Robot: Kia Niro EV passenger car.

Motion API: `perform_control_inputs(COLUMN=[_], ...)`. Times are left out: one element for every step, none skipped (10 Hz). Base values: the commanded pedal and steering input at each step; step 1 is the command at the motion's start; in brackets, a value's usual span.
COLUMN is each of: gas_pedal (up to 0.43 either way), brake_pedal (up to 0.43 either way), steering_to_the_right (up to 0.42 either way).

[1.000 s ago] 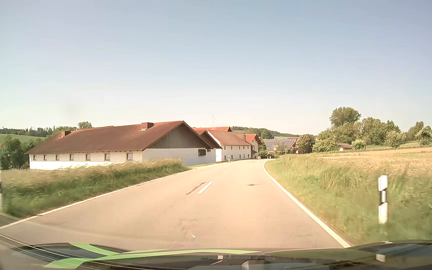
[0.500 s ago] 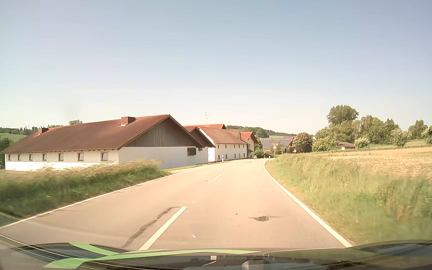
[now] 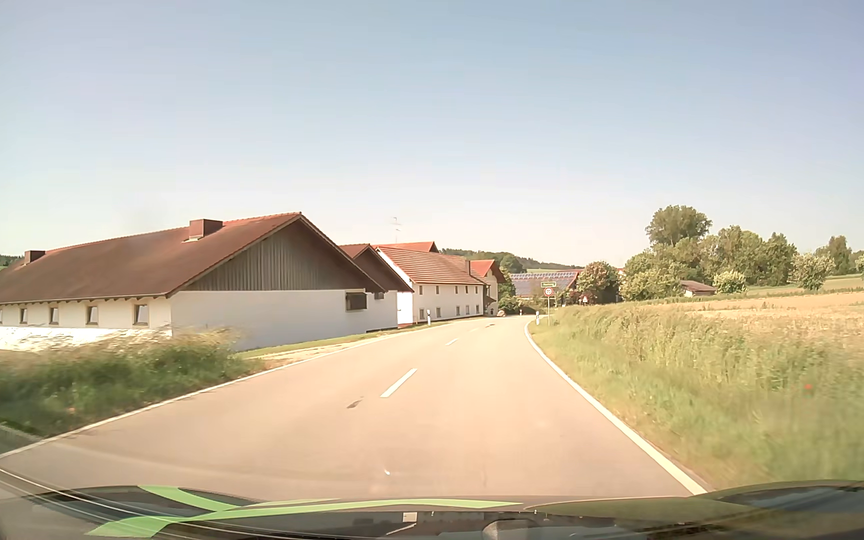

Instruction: Follow the waypoints while adhering to traffic rules and regulations

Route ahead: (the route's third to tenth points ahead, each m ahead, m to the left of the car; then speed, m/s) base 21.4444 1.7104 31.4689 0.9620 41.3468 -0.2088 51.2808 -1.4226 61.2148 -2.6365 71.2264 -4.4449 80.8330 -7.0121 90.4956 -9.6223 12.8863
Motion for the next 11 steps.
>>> perform_control_inputs(gas_pedal=[0.079, 0.079, 0.079, 0.079, 0.067, 0.067, 0.067, 0.067, 0.067, 0.067, 0.079], brake_pedal=[0.0, 0.0, 0.0, 0.0, 0.0, 0.0, 0.0, 0.0, 0.0, 0.0, 0.0], steering_to_the_right=[0.012, 0.013, 0.012, 0.012, 0.012, 0.011, 0.011, 0.011, 0.011, 0.011, 0.011])
